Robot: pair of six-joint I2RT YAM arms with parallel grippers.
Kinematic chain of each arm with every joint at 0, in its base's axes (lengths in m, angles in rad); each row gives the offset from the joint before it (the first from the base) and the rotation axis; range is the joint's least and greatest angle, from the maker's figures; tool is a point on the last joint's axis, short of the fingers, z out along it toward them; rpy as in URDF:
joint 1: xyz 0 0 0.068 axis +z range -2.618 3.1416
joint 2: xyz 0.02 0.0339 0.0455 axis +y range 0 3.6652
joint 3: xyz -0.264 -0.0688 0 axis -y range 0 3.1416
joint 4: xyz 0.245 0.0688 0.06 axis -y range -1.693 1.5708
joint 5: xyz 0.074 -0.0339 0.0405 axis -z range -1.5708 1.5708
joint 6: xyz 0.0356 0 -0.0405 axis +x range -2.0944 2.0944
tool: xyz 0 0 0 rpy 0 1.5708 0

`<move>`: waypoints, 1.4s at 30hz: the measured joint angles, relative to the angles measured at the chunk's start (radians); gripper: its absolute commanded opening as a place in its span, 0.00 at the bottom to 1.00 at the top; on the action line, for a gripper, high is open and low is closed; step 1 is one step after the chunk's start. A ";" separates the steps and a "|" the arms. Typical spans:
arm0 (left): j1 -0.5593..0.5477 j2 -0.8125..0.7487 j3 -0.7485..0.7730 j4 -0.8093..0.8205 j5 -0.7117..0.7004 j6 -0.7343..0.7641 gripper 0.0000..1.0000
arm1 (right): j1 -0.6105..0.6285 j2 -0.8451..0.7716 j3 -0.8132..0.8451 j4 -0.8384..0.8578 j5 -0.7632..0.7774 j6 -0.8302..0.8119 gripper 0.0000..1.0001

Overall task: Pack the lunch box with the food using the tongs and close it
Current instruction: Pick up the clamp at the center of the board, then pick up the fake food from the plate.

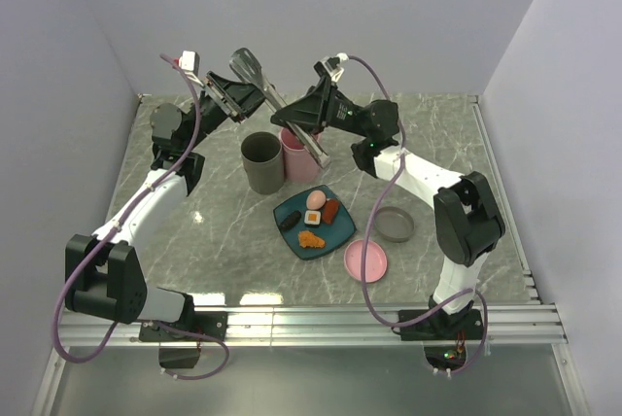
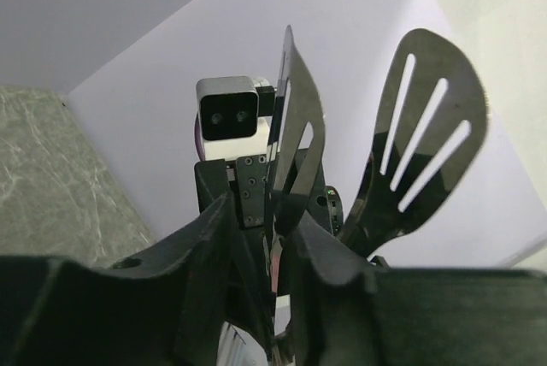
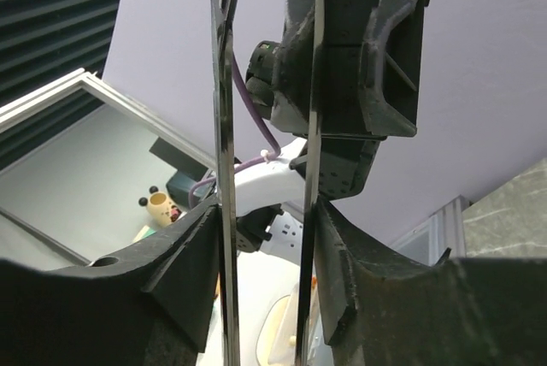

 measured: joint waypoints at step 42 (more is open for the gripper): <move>0.199 -0.150 0.271 -1.187 0.208 1.077 0.99 | -0.517 -0.431 0.105 -2.050 0.096 -1.931 0.54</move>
